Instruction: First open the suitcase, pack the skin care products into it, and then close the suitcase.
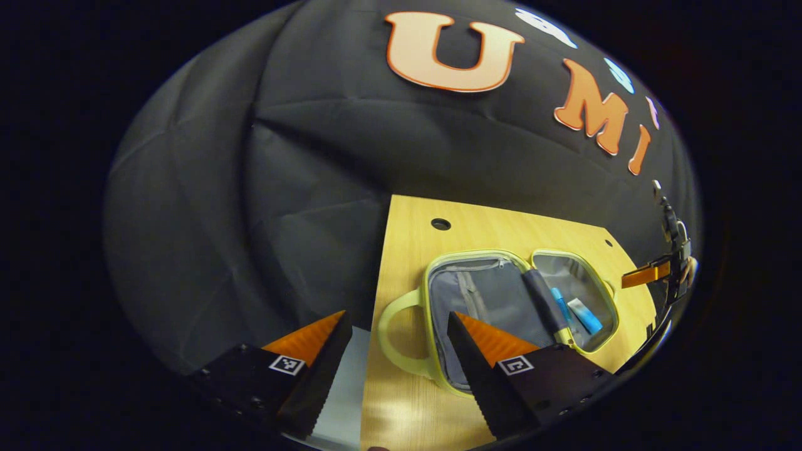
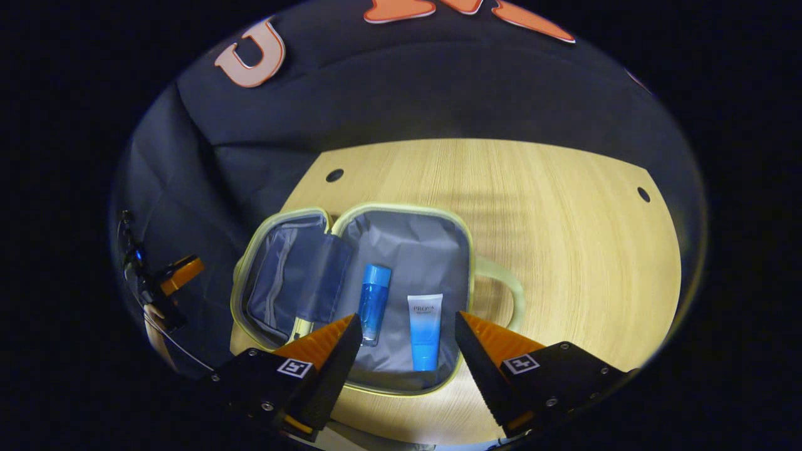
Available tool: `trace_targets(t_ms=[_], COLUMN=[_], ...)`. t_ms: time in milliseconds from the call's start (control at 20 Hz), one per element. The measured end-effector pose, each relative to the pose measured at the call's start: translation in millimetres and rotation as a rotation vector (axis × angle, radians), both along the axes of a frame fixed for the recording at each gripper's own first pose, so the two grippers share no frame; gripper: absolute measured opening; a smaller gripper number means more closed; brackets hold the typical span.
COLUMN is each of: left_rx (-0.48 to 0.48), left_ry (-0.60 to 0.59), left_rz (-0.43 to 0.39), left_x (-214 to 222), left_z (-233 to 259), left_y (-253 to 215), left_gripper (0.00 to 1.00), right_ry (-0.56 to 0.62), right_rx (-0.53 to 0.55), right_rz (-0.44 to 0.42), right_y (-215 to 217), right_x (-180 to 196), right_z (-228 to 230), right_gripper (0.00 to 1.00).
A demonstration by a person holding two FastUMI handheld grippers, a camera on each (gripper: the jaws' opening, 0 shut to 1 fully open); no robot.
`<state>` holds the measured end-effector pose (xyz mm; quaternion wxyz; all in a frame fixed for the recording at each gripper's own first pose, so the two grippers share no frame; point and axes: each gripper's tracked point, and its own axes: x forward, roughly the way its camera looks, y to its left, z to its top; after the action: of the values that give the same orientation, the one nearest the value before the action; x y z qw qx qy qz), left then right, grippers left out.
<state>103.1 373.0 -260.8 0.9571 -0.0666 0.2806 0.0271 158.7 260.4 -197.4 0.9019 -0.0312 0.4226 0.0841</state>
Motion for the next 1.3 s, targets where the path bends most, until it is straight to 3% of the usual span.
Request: trace_targets(t_ms=[450, 900, 950, 1050, 1100, 1200, 1300], left_rx=[-0.455, -0.679, -0.695, -0.692, -0.719, -0.704, -0.661], left_ry=[-0.025, 0.011, 0.007, 0.013, 0.015, 0.054, 0.059], left_rz=[0.033, 0.063, 0.073, 0.137, 0.127, 0.118, 0.12], left_x=[32.2, 49.2, 52.9, 61.3, 61.3, 59.2, 55.9], left_z=[-68.7, -107.1, -108.5, -120.9, -121.0, -125.8, -113.3], left_y=[8.7, -2.2, -1.8, 6.2, -0.5, -8.6, -4.9], left_gripper=[0.97, 0.92, 0.97, 0.47, 0.22, 0.21, 0.1], right_ry=[-0.093, -0.112, -0.112, -0.119, -0.12, -0.125, -0.131], right_rx=[0.015, 0.023, 0.021, 0.019, 0.023, 0.031, 0.034], right_rz=[-0.057, -0.113, -0.117, -0.122, -0.125, -0.132, -0.132], right_y=[-22.1, -34.9, -36.4, -38.1, -38.2, -39.5, -41.2], right_x=[-21.0, -28.6, -28.7, -27.6, -27.5, -27.2, -26.2], right_z=[33.1, 42.9, 43.5, 44.5, 45.2, 46.9, 47.6], right_gripper=[0.96, 0.96, 0.96, 0.96, 0.96, 0.96, 0.96])
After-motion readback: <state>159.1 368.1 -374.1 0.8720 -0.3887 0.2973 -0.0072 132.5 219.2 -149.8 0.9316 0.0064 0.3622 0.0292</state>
